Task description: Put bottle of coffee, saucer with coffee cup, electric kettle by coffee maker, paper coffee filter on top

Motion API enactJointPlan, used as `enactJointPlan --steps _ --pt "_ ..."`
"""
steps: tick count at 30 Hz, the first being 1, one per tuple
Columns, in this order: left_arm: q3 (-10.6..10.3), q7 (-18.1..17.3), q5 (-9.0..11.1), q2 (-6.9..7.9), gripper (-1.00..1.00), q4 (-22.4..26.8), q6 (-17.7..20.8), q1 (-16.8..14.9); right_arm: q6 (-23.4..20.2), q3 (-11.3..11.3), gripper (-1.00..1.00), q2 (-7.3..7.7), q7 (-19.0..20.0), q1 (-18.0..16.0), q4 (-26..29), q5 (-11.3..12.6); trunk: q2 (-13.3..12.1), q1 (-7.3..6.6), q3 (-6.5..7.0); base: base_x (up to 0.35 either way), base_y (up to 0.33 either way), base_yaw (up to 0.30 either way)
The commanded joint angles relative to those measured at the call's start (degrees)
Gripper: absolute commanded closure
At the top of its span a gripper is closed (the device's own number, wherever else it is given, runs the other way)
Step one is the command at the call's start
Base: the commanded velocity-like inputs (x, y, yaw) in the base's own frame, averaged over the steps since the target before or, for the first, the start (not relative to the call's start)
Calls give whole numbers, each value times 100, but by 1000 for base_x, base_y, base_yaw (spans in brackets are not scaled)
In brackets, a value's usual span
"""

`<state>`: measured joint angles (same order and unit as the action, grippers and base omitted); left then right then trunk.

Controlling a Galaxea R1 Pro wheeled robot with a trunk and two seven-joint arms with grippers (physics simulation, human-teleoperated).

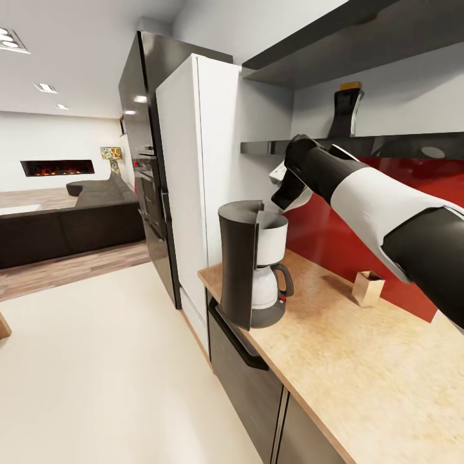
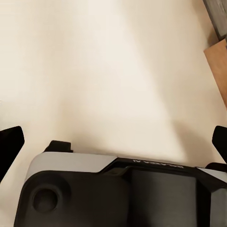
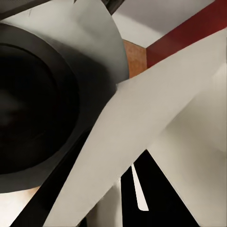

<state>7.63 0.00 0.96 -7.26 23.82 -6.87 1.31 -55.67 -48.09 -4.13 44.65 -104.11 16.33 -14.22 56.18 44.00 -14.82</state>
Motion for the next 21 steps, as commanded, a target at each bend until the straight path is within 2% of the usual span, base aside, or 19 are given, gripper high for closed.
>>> enactJointPlan --steps 1,13,21 --pt "12 0 10 -4 -100 9 -6 1 -155 48 100 -1 69 58 2 244 3 1 -8 0 0 0" --pt "10 0 10 -4 -100 9 -7 1 -156 81 100 -9 374 42 265 238 3 1 -8 0 0 0" --pt "9 0 6 -4 -100 9 -1 2 -159 88 100 -9 401 8 313 236 3 1 -8 0 0 0"
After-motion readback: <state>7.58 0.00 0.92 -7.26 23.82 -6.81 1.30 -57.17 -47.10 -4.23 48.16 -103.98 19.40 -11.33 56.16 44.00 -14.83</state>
